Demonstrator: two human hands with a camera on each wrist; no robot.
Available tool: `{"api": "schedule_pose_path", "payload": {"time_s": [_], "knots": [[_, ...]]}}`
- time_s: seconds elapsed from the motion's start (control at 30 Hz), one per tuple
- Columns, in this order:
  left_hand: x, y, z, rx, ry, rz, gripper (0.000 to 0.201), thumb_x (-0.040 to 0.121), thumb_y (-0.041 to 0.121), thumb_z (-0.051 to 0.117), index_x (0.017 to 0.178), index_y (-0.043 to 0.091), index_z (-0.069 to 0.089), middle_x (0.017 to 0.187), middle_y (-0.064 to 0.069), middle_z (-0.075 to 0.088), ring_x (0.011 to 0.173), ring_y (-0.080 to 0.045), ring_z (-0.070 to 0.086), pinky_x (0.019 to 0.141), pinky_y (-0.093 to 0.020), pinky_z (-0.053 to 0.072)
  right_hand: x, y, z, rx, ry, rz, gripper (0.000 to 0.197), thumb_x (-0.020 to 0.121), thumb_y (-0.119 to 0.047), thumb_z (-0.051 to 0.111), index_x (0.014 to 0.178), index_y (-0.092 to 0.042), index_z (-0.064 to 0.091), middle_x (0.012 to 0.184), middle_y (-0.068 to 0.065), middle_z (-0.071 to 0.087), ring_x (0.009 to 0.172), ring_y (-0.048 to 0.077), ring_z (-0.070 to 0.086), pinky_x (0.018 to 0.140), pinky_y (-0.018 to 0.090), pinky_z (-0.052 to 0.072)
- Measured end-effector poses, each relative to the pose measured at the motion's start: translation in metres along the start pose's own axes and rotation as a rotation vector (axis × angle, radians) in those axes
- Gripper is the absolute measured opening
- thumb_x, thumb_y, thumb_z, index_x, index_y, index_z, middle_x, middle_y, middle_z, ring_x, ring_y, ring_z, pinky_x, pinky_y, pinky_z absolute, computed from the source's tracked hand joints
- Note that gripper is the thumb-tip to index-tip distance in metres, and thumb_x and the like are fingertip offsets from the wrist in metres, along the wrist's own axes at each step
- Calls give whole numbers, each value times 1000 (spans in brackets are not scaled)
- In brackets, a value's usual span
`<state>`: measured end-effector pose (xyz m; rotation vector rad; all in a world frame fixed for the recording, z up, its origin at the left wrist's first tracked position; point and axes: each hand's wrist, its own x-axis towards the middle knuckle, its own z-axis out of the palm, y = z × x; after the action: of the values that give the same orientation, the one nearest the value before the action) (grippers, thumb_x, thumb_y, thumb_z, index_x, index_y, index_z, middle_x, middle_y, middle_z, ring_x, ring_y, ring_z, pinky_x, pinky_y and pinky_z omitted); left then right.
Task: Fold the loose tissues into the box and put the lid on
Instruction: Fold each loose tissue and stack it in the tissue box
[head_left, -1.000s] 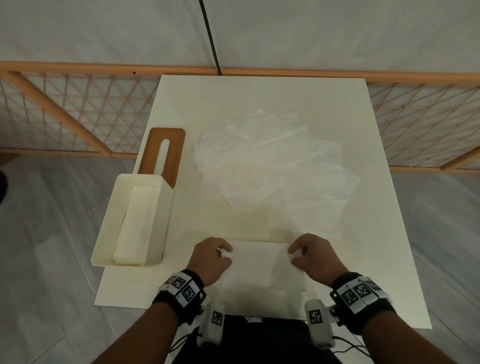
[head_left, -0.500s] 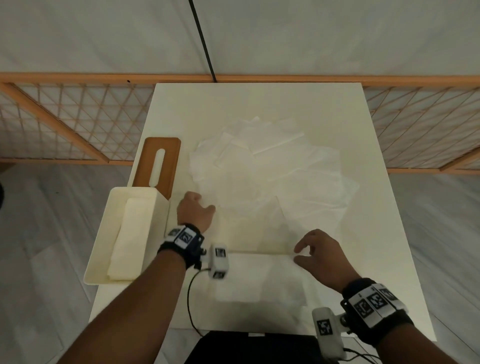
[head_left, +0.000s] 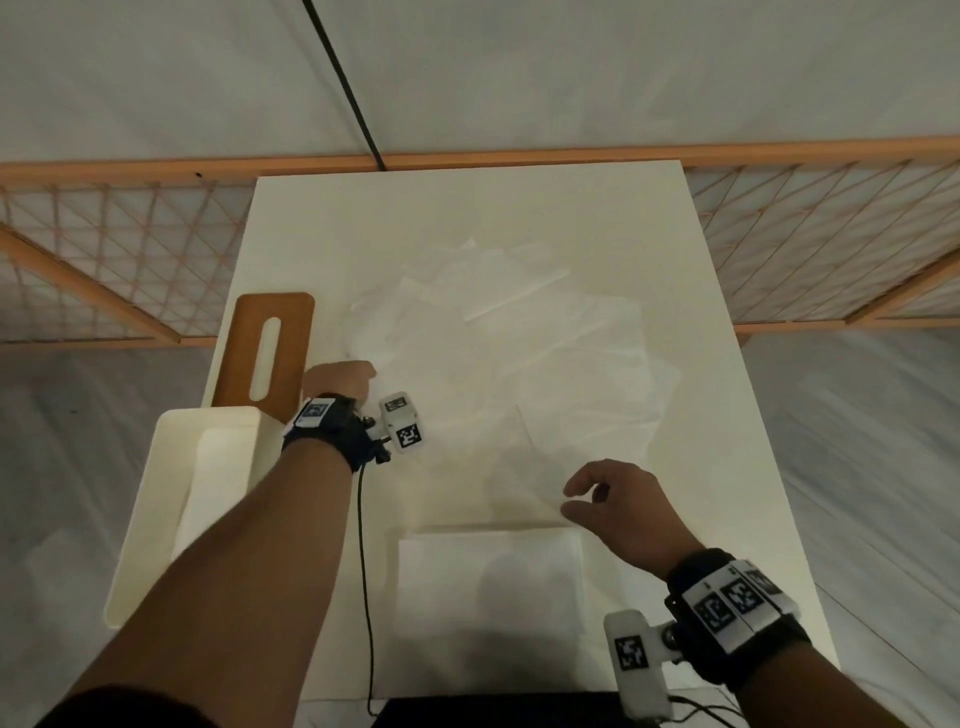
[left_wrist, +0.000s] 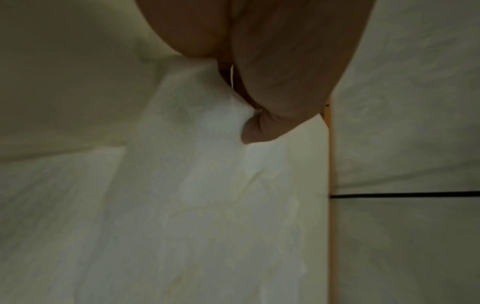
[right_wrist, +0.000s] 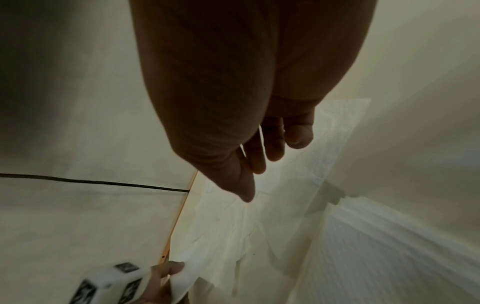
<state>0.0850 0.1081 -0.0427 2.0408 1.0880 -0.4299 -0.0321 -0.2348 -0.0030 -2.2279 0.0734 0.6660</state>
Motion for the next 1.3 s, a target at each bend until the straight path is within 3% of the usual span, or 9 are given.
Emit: {"api": "schedule_pose_path", "payload": {"time_s": [0.1,0.23,0.33,0.53,0.73,0.83,1.1,1.23,1.3], "knots": [[-5,7,-13,-148,18,31,46,89,31,70,128,8,57,131,-8,58,107,-31,57,85,-36,48,2,-2,1,27,8,-5,10,82,-20,79,84,-25,70,70,-15,56,54,-2,51,54,8,39],[-21,6,-23,-318,98,113,21,84,32,78,93,19,64,98,1,67,83,-21,60,63,-33,53,5,-10,6,73,17,-24,9,81,-19,80,82,-23,72,63,-16,57,54,-3,51,55,8,40],[-27,1,-21,-383,100,151,15,85,29,77,86,16,67,80,-3,71,71,-19,64,81,-42,60,5,-17,13,84,-5,-54,9,81,-20,79,79,-23,71,56,-25,59,52,-3,52,52,9,39],[-30,0,-14,-450,-21,22,10,92,13,69,89,5,62,84,-10,66,69,-16,62,62,-23,56,-1,-28,25,99,-46,-95,7,84,-19,76,79,-20,71,55,-30,58,50,-4,52,52,9,40],[-17,-20,-18,49,-17,-49,72,82,58,69,120,-3,63,114,-19,68,101,-35,66,88,-39,51,-12,-25,24,108,-48,-78,7,85,-19,75,79,-20,70,57,-30,59,49,-3,51,51,9,39],[-13,-27,-15,81,-13,-47,52,91,47,65,119,3,59,119,-10,64,110,-33,62,86,-35,46,-16,-22,23,104,-50,-73,7,85,-18,74,79,-18,70,55,-31,58,49,-4,51,51,9,39],[-42,2,-28,-338,-15,198,41,91,0,47,125,15,66,132,-13,61,108,-27,60,83,-32,51,-15,-23,22,125,-43,-90,7,84,-18,75,79,-19,71,59,-31,60,54,-5,54,54,10,41],[-90,16,-64,-444,-22,374,46,79,1,50,107,29,73,120,1,65,101,-25,63,86,-39,55,-5,-41,22,258,-21,-109,7,82,-27,78,82,-22,73,64,-19,64,61,-2,57,60,13,47],[-124,17,-85,-471,-39,527,37,72,12,62,99,32,77,114,10,70,103,-26,68,88,-45,58,2,-54,24,461,-53,-83,19,80,-37,78,91,-21,74,84,-8,72,78,10,66,73,30,56]]}}
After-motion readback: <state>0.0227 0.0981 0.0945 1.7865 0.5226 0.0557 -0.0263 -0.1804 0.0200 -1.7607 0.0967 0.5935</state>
